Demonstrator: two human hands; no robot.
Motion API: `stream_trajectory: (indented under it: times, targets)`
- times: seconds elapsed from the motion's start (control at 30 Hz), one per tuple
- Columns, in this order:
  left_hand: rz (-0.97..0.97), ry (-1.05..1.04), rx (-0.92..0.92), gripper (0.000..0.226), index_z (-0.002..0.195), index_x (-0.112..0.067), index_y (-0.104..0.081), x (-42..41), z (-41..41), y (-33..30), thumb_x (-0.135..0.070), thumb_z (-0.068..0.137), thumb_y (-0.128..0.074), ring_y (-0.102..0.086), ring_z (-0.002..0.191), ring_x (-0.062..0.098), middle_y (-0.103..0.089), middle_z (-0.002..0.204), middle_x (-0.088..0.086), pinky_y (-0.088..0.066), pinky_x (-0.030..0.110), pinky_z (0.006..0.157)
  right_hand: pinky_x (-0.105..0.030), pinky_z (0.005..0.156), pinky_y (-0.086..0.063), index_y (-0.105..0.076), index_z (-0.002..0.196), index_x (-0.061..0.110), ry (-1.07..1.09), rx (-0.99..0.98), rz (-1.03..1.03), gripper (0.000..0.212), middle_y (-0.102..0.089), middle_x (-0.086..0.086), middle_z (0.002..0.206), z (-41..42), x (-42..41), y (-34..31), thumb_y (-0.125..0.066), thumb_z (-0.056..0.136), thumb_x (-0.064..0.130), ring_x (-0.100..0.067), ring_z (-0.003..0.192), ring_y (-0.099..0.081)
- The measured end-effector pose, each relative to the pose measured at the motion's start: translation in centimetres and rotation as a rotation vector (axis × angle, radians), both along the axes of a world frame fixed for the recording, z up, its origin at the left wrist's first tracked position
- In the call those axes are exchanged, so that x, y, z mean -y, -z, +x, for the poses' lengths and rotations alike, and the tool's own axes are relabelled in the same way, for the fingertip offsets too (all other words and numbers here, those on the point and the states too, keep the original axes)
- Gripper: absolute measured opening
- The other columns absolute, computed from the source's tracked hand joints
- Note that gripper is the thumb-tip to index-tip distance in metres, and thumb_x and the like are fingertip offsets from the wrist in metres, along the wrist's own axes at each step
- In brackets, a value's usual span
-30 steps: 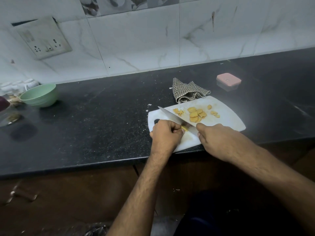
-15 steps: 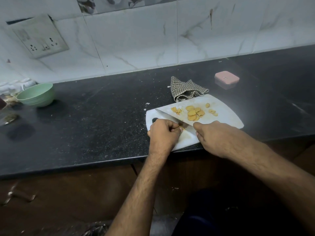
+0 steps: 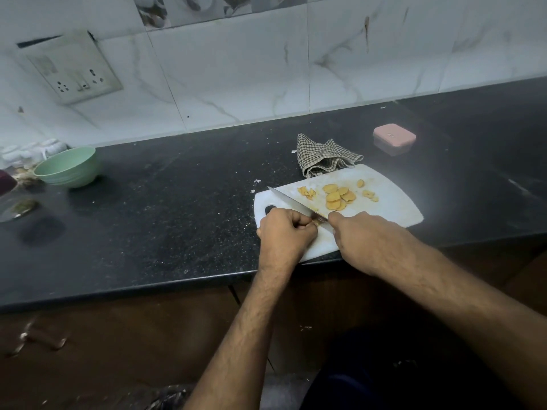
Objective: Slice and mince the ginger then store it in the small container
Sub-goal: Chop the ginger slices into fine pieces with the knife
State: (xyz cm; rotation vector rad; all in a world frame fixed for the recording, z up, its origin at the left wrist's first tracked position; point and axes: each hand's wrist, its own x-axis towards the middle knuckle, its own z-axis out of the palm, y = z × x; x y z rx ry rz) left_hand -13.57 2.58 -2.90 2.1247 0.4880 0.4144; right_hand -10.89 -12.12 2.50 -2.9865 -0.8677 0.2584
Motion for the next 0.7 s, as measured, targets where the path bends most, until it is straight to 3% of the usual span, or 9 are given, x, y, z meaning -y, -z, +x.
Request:
stream_trajectory:
  times: [0.1, 0.4, 0.7]
  targets:
    - [-0.005, -0.001, -0.006, 0.013, 0.068, -0.020, -0.077, -0.2, -0.2, 0.1, -0.020, 0.080, -0.079, -0.059, 0.058, -0.001, -0.070, 0.061, -0.016, -0.058, 0.041, 0.088, -0.036, 0.066, -0.045, -0.042, 0.121, 0.026, -0.004, 0.027, 0.029, 0.018, -0.047, 0.001, 0.081, 0.1, 0.3, 0.3, -0.036, 0.104, 0.027, -0.020, 0.078, -0.054]
    - [-0.005, -0.005, -0.017, 0.019, 0.063, -0.025, -0.074, 0.0, -0.2, -0.4, -0.021, 0.081, -0.079, -0.062, 0.062, -0.002, -0.070, 0.063, -0.021, -0.055, 0.046, 0.094, -0.041, 0.077, -0.053, -0.047, 0.114, 0.027, 0.021, -0.029, 0.050, 0.022, -0.051, 0.000, 0.087, 0.0, 1.4, -0.4, -0.029, 0.106, 0.037, -0.021, 0.082, -0.055]
    - [-0.003, 0.000, -0.006, 0.016, 0.067, -0.018, -0.076, 0.0, -0.2, -0.2, -0.022, 0.082, -0.080, -0.061, 0.060, 0.000, -0.071, 0.064, -0.015, -0.057, 0.039, 0.088, -0.034, 0.067, -0.044, -0.037, 0.103, 0.028, 0.022, 0.007, 0.002, 0.006, -0.044, 0.002, 0.079, -0.8, 1.2, -0.4, -0.032, 0.105, 0.031, -0.016, 0.073, -0.047]
